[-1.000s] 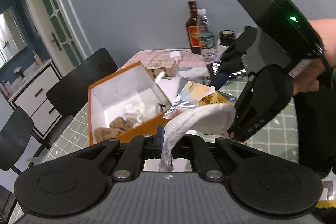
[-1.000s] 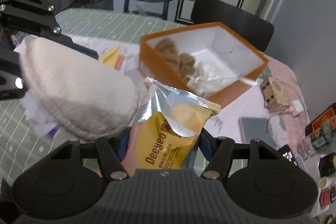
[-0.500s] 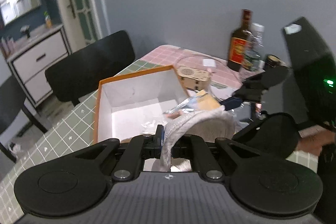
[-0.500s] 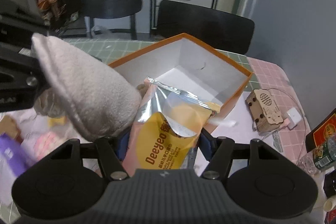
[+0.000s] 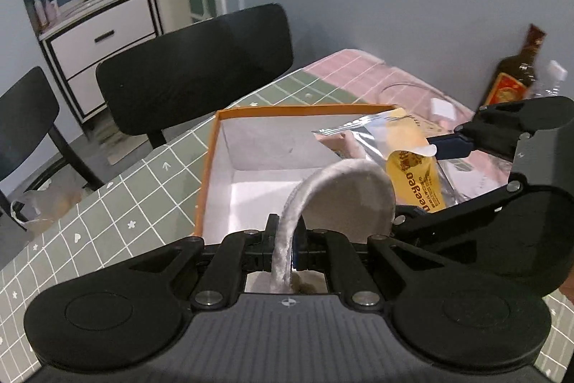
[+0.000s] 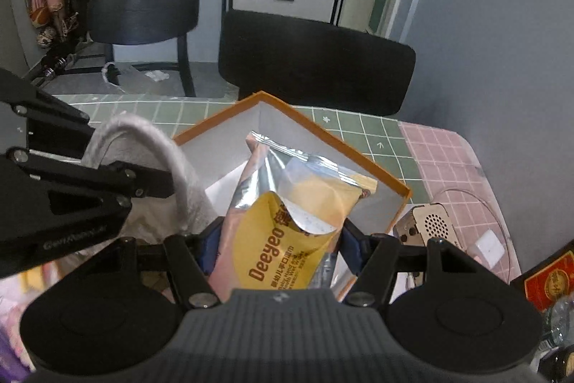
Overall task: Organize soft objects
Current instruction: 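Carry the white slipper and yellow bag over the orange box with both grippers, then lower the white slipper and yellow bag into the box and open both grippers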
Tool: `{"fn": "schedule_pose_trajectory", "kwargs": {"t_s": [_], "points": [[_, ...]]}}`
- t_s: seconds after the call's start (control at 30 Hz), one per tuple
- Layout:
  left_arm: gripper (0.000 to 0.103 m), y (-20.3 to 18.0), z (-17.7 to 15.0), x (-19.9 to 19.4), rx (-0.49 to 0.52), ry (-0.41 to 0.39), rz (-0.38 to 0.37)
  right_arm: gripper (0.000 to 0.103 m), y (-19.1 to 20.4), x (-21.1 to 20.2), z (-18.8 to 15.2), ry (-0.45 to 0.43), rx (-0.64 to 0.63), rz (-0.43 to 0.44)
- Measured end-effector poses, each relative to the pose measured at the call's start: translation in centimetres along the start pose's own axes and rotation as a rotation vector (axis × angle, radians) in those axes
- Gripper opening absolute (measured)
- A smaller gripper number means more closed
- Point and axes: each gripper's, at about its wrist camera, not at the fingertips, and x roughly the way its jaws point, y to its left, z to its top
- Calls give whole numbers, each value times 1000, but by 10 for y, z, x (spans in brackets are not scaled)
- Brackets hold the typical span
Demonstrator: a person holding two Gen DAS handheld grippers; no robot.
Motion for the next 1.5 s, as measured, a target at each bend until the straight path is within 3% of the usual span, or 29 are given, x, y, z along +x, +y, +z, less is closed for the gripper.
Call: {"fn": "schedule_pose_trajectory", "kwargs": {"t_s": [0.33, 0.37, 0.4, 0.5, 0.6, 0.77, 1.13, 1.5], "points": [[8, 9, 2, 34, -40, 41, 47, 59, -4, 50, 5, 51, 23, -6], [11, 8, 1, 36, -39, 39, 51, 59, -3, 54, 5, 59, 22, -5], [20, 7, 2, 38, -38, 36, 60, 59, -3, 57, 5, 65, 22, -2], [26, 8, 3, 37, -57, 21, 68, 59, -2, 61, 5, 56, 13, -12], [38, 11, 5, 30, -82, 1, 53, 67, -2, 60, 6, 26, 9, -48], [50, 11, 8, 19, -93, -23, 26, 67, -9, 51, 7, 19, 31, -57], [50, -9, 9, -17, -40, -56, 31, 68, -12, 16, 1, 3, 43, -64], [51, -9, -5, -66, -16, -81, 82, 70, 15, -32, 0, -30, -8, -66]]}}
